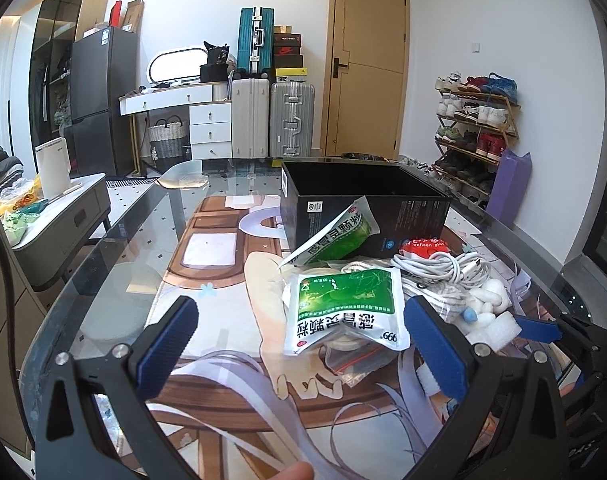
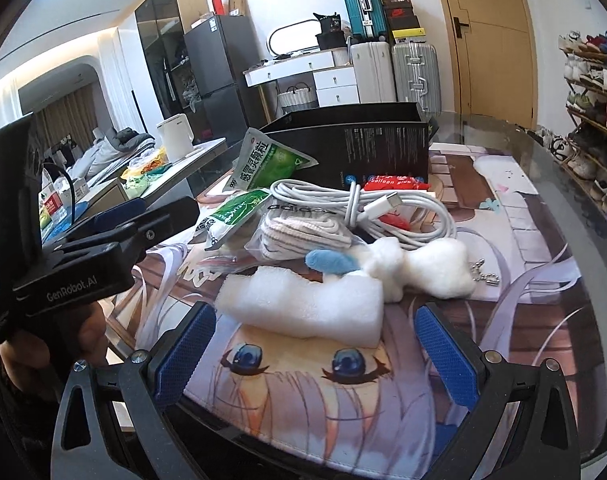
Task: Organize soft objects
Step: 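Move right tool to the white foam block while left tool approaches the green medicine packet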
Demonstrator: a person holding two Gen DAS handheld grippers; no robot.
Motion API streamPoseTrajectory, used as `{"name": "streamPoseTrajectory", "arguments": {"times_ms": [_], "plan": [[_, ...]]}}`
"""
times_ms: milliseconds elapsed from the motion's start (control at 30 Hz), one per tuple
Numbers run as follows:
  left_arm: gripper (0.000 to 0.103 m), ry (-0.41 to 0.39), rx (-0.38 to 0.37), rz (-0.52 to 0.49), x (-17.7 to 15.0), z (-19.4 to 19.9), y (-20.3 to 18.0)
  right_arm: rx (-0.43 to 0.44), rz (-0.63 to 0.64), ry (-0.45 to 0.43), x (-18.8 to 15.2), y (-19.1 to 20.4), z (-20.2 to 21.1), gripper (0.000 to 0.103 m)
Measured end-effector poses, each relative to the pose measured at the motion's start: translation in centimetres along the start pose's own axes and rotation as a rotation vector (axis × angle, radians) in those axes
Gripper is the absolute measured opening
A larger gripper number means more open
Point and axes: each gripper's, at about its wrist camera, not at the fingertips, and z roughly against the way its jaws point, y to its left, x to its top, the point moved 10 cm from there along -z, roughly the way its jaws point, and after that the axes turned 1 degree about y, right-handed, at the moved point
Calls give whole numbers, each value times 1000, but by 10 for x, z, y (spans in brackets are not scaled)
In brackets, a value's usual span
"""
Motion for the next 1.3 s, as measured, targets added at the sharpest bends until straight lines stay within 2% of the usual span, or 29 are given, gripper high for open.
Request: {"name": "streamPoseTrajectory", "arguments": {"times_ms": [367,500,633,767,900,1033,1233,1300], "plan": [[103,17,4,-13,-6,-4,-4,13,0,7,-1,3,-7,63],[103,19,4,-15,-7,-4,-6,33,2,-9,-2,0,-1,56],[103,19,4,-16,-7,-4,-6,28,11,-1,-4,-1,0,57],[103,16,4,-19,-7,-4,-6,41,6,-16,-2,4,3,76],[103,16,4,-17,-7,-4,-7,44,13,-7,-2,9,-2,76],[103,15,5,-16,-7,-4,-7,63,-52,-6,5,8,-7,76],[103,17,4,-16,-7,-4,-7,28,-72,-5,8,11,-11,76],[103,17,5,-18,-7,-3,-6,29,-70,-14,8,11,-11,73]]}}
